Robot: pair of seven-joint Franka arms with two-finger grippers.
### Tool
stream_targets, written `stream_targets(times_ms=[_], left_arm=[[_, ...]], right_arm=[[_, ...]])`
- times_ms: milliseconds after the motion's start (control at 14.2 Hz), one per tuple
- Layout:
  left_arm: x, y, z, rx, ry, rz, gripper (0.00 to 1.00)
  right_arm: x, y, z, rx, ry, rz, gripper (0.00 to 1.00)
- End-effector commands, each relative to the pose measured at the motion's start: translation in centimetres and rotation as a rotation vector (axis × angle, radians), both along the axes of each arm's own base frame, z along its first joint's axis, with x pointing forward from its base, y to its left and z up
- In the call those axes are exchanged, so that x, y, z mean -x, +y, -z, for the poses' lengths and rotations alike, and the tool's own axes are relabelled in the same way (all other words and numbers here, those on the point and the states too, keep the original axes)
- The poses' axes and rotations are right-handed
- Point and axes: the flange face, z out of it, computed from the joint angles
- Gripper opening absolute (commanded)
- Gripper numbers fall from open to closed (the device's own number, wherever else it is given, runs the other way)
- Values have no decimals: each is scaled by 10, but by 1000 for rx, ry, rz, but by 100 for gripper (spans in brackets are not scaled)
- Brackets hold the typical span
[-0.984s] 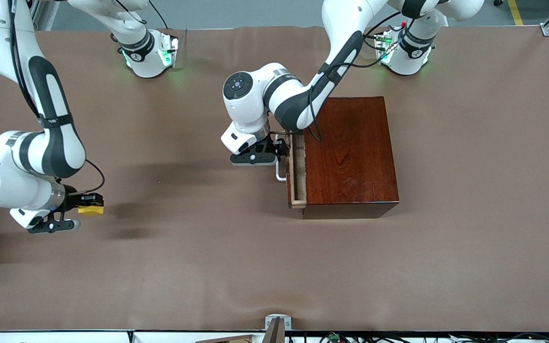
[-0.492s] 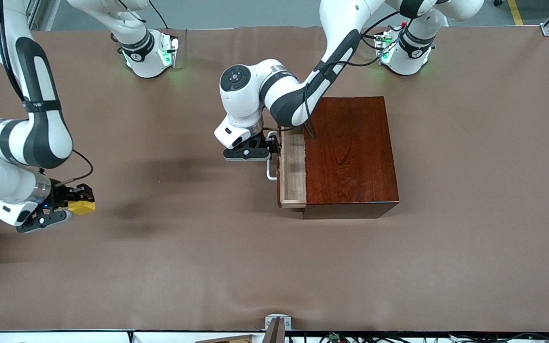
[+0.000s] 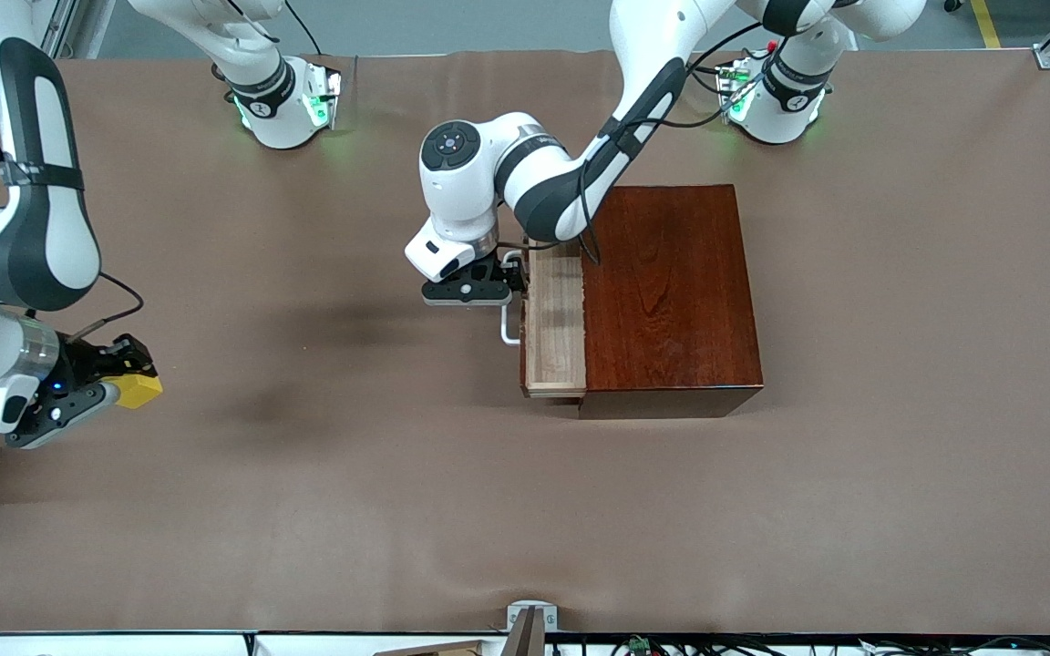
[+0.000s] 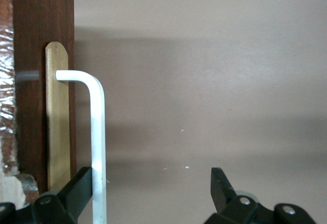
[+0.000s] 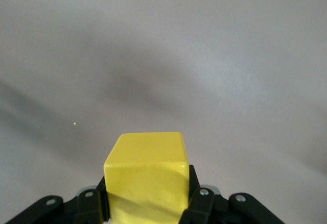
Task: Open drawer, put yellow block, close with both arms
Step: 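Pull the drawer open with the left gripper while the right gripper lifts the cube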
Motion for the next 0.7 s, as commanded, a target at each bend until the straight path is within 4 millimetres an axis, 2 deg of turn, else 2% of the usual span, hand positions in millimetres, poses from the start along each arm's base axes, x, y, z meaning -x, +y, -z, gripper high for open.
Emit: stream_targets(times_ms=[0, 141, 351, 632], left_arm=[[7, -19, 7, 81, -5, -6, 100], [10, -21, 9, 86, -1, -2, 100], [15, -27, 8, 126, 22, -12, 100], [16, -30, 7, 160, 37, -29, 100]], right_arm=[[-1, 3, -15, -9, -13, -86, 0], [-4, 4, -21, -12, -29, -138, 0], [-8, 17, -30, -20, -54, -319, 0], [-9, 19, -30, -26, -59, -415, 0]])
